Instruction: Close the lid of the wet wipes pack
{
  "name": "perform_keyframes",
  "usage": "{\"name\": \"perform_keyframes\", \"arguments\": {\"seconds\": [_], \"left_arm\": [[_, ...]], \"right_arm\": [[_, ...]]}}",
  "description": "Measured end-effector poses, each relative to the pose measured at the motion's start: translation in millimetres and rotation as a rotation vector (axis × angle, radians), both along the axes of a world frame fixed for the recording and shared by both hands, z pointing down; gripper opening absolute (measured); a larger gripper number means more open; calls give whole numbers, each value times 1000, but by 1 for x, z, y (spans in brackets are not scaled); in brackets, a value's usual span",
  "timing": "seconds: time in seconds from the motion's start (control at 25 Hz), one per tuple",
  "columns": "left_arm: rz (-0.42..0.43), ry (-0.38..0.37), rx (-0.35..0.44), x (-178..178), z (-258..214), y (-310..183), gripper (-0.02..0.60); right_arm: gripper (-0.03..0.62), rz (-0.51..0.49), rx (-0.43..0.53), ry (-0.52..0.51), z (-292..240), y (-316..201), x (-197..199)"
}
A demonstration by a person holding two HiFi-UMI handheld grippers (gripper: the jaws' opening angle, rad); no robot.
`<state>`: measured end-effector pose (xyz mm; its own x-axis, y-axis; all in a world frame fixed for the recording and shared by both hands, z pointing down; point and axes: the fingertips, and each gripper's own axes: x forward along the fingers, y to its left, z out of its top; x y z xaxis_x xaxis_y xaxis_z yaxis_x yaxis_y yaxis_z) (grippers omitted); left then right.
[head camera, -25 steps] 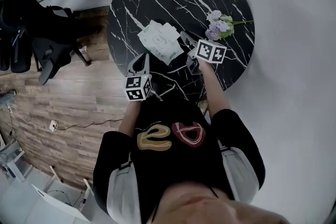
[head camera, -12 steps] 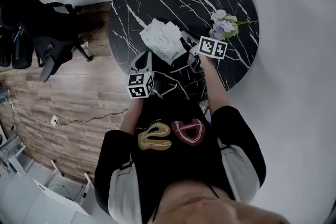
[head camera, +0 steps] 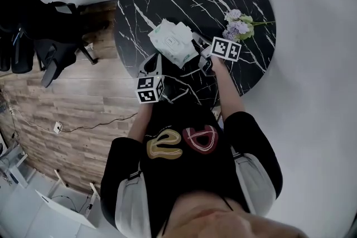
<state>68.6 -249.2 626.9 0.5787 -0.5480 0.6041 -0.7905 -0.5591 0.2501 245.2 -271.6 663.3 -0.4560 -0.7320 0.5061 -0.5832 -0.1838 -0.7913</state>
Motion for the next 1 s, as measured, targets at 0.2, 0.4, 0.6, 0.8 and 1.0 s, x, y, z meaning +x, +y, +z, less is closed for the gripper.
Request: {"name": "perform_keyframes", "arguments": {"seconds": [0.2,0.4,0.6,0.8,1.0], "left_arm": [[-5,8,0,-2,-1,-3,21],[-7,8,-9,-4,4,-6,21],[-6,15,-5,-2,2,-7,21],[-6,13,0,-4,0,-9,21],[-12,9,13,-11,-4,-12,21]], "right_arm": [[29,1,0,-5,0,-1,-1],[23,4,22,7,-7,-3,-1],[20,-20,60,45,-20,-3,-2],[18,-47,104,85,-33,-3,-5],[18,-119,173,181,-47,-2,-14]]}}
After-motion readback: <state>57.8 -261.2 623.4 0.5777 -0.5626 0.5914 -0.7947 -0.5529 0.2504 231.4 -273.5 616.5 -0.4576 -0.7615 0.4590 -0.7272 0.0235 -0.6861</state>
